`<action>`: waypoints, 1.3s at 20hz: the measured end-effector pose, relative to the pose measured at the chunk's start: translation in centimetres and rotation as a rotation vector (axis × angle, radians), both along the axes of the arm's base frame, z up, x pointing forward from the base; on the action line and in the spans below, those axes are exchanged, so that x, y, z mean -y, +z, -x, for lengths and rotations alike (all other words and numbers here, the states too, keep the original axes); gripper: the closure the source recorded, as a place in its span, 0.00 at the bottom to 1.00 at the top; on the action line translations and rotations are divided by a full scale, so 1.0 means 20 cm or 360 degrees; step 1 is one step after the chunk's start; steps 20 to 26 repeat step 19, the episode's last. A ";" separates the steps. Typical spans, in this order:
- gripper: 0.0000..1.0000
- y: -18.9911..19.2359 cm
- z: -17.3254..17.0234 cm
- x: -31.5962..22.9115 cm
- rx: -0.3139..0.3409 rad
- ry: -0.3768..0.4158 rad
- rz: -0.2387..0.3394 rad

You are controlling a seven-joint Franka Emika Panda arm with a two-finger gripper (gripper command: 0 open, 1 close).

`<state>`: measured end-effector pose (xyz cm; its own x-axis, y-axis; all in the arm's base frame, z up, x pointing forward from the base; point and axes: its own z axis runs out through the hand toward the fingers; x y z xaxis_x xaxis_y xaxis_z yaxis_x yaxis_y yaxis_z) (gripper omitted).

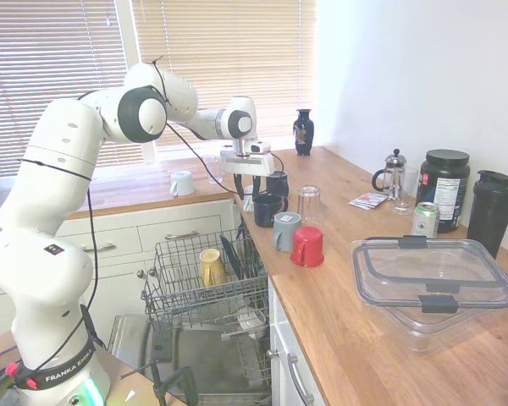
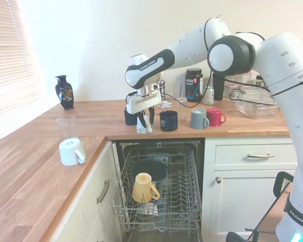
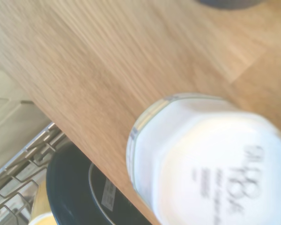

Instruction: Unload a mug from dishwasher

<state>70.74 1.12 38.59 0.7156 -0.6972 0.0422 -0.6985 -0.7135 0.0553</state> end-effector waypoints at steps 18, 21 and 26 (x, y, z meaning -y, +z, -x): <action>0.00 0.38 0.89 -0.30 0.0209 0.0189 -0.0004; 0.00 0.33 0.95 -0.29 0.0204 0.0189 -0.0004; 0.00 0.33 0.95 -0.29 0.0204 0.0189 -0.0004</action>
